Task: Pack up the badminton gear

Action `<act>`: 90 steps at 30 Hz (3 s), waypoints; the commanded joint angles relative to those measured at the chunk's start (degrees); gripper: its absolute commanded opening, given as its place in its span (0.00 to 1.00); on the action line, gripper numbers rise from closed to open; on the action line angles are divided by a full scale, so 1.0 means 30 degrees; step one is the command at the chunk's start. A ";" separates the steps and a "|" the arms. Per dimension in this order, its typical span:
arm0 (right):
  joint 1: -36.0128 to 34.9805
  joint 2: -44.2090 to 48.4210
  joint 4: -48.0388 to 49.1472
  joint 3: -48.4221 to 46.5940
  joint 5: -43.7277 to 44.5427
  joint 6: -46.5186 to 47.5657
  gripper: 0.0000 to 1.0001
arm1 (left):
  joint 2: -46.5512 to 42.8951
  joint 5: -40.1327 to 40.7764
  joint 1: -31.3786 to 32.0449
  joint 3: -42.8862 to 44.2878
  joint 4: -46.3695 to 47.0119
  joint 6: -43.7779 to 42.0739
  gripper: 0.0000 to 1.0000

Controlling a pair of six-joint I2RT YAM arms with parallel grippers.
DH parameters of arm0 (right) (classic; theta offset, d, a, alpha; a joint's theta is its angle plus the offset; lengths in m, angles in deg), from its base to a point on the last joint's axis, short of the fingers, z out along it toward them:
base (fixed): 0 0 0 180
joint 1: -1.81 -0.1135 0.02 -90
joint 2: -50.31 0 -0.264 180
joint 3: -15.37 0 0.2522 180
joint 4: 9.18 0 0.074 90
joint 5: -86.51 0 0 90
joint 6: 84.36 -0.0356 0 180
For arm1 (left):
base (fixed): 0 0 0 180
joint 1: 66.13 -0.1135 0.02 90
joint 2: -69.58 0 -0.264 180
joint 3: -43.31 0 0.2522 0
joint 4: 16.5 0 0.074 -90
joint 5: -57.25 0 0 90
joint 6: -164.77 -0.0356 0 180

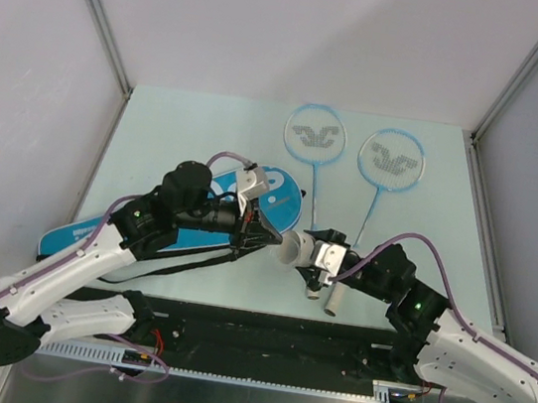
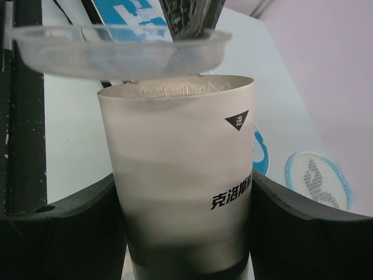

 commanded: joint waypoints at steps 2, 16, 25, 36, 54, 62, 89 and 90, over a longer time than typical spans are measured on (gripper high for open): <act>-0.0174 0.0053 0.1533 -0.0015 -0.1718 -0.1666 0.21 | -0.0008 0.0871 0.0415 0.0471 0.0206 -0.1394 0.00; -0.0204 0.0992 0.2000 0.0336 -0.3212 -0.1666 0.20 | 0.0021 0.4621 0.1466 0.0617 0.0206 -0.2214 0.00; -0.0204 0.0611 0.3579 0.0512 -0.3623 -0.2251 0.20 | 0.0139 0.7258 0.2758 0.0617 0.1054 -0.2362 0.00; -0.0203 0.0464 0.5926 0.1040 -0.3271 -0.3540 0.20 | 0.0314 0.7847 0.3753 -0.0290 0.2783 -0.1981 0.00; -0.0409 -0.0765 0.8883 0.1040 -0.2277 -0.5093 0.18 | 0.1104 1.1766 0.6213 -0.0584 0.4220 -0.2360 0.00; -0.0555 -0.1031 0.9092 0.1040 -0.1250 -0.5328 0.19 | 0.1603 1.3617 0.7241 -0.0642 0.4220 -0.2714 0.00; -0.0702 -0.0854 1.0084 0.1010 0.0336 -0.6642 0.19 | 0.1955 1.4587 0.8501 -0.1225 0.3983 -0.2129 0.50; -0.0702 -0.0912 1.0348 0.1010 0.0303 -0.6850 0.18 | 0.2013 1.4528 0.8472 -0.1373 0.4275 -0.2012 0.50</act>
